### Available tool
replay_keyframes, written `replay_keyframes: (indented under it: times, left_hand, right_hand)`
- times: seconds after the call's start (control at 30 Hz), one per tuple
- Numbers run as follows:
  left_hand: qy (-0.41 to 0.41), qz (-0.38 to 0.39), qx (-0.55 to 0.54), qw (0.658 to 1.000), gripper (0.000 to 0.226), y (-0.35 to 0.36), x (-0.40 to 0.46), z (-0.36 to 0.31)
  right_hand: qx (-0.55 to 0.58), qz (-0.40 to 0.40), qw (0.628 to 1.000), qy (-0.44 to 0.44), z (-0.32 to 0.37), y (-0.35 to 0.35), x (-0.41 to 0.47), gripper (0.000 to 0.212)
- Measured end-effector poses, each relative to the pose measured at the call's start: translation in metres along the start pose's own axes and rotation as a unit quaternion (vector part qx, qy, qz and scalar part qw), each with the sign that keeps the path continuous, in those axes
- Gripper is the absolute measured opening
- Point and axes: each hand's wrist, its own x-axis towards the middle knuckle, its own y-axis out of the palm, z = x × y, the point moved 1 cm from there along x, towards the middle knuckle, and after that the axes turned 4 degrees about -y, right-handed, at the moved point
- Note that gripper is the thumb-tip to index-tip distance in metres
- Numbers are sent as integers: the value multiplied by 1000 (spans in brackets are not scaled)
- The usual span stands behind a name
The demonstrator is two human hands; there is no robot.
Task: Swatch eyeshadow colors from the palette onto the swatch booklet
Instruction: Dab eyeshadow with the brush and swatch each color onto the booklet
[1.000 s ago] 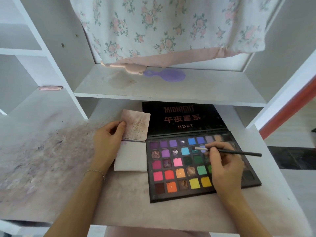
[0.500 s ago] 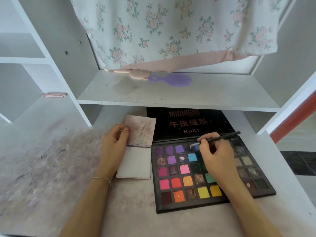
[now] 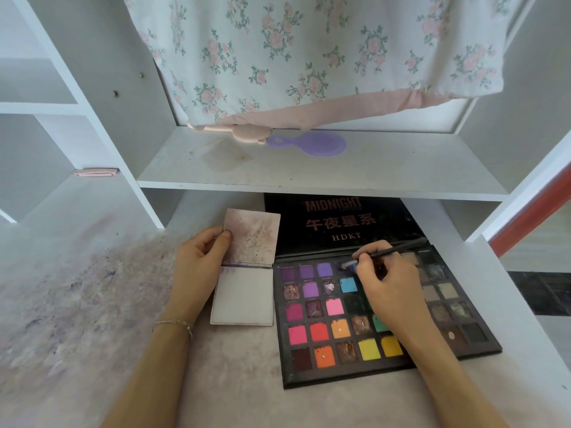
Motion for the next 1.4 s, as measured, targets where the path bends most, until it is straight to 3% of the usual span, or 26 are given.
replay_keyframes:
  times: [0.3,0.5,0.77,0.93,1.1,1.4]
  left_hand:
    - [-1,3,17,1000,27,1,1,2]
    - [-55,53,-28,997,25,-2,4,-2]
    - [-129,136,-69,980,16,-7,8,-12]
    - [-76,114,-29,990,15,-12,5,-6]
    - [-27,94,10,995,13,-12,5,-2]
    - [-28,76,18,997,15,-10,5,-1]
  right_hand:
    - [-11,0,1000,3,1,-1,-1,22]
    - [55,-14,998,12,6,-3,-6,26]
    - [173,80,981,-19,41,31,-2,21]
    - [177,154,972,-19,56,67,0,19]
    - [154,147,977,-12,53,83,1,13]
    - [116,140,983,-10,48,87,2,13]
